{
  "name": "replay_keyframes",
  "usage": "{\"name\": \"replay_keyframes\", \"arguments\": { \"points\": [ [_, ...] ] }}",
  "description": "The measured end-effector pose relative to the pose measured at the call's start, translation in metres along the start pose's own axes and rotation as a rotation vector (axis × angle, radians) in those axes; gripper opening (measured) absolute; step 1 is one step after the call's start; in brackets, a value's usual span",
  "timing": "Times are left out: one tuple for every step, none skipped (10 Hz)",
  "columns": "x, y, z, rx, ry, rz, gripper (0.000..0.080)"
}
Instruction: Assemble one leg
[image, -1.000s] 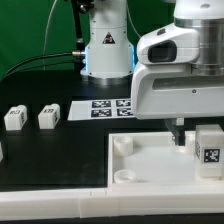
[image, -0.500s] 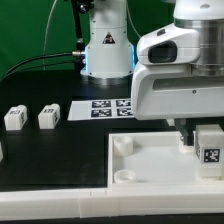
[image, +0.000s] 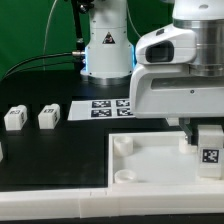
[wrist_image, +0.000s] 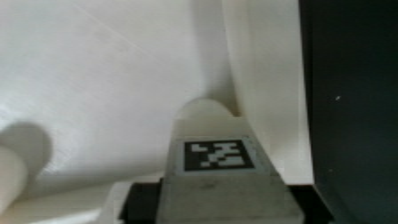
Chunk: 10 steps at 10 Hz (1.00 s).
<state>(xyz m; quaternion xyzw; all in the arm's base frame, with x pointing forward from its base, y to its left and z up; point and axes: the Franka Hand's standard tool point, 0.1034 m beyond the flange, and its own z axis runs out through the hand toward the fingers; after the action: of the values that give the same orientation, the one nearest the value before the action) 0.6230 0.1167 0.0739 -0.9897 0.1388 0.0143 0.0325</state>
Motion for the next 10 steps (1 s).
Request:
{"name": "replay_keyframes", "arguments": {
  "points": [
    [-0.0002, -0.0004, 0.0001, 0.002, -0.001, 0.083, 0.0291],
    [-0.0003, 0.0004, 0.0004, 0.011, -0.006, 0.214, 0.0291],
    [0.0, 0.0013, 0.0005, 0.027, -0.016, 0.343, 0.0291],
    [-0.0001, 0.0008, 0.0007, 0.031, -0.017, 0.461, 0.0291],
    [-0.0004, 0.0001, 0.0009, 0.033, -0.02, 0.559, 0.0291],
    [-0.0006, 0.0001, 0.001, 0.035, -0.026, 0.699, 0.0291],
    [-0.0006, 0.0001, 0.001, 0.036, -0.028, 0.764, 0.0291],
    [-0.001, -0.0008, 0.0011, 0.037, -0.032, 0.872, 0.0291],
    [-0.0014, -0.0018, 0.0011, 0.037, -0.035, 0.95, 0.0291],
    [-0.0014, -0.0026, 0.0012, 0.038, -0.038, 1.054, 0.0291]
  ]
}}
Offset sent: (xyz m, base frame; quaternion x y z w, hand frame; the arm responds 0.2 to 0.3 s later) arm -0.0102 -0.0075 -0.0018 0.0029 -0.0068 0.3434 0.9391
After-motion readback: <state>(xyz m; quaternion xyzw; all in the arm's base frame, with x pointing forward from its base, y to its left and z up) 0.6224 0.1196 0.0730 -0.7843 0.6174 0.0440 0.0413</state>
